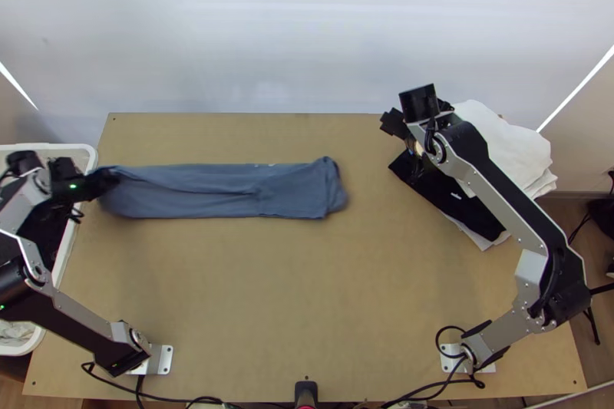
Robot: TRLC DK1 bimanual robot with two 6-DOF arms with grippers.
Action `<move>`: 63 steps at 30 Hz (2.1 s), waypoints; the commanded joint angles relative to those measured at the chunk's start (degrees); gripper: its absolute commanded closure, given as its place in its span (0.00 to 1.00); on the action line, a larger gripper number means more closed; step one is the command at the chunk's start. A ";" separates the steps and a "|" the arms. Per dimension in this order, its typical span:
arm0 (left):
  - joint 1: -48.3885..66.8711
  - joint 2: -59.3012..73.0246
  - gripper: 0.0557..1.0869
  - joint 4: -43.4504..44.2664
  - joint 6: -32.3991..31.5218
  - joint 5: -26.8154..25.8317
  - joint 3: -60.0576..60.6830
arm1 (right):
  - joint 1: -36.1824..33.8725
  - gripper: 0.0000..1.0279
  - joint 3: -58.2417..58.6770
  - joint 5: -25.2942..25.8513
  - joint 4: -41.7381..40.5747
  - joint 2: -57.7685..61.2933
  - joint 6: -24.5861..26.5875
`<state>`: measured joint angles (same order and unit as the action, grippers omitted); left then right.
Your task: Fold the t-shirt
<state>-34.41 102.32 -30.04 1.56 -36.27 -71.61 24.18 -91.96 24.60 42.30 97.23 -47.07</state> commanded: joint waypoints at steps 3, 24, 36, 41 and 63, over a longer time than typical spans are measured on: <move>8.75 -9.07 0.96 -12.85 0.63 2.52 -3.97 | -0.19 0.05 1.61 -0.08 -0.03 -1.08 -0.13; 50.23 -1.69 0.97 -13.20 -16.94 10.70 -15.31 | -4.41 0.05 0.73 -0.17 -0.03 -3.71 0.31; 59.02 9.30 0.96 -12.94 -21.60 12.37 -27.26 | -5.46 0.05 2.67 -0.78 -0.03 -5.47 -0.57; 62.10 12.11 0.96 -13.02 -22.74 12.45 -30.95 | -5.46 0.05 3.63 -0.96 -0.03 -6.00 -0.57; 59.02 8.95 0.04 -6.43 -36.54 9.90 -49.85 | 0.95 0.04 8.38 -6.49 -1.96 -2.84 -1.71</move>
<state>31.03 114.65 -36.38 -33.93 -25.28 -120.60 22.37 -83.90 22.92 40.86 91.85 -48.10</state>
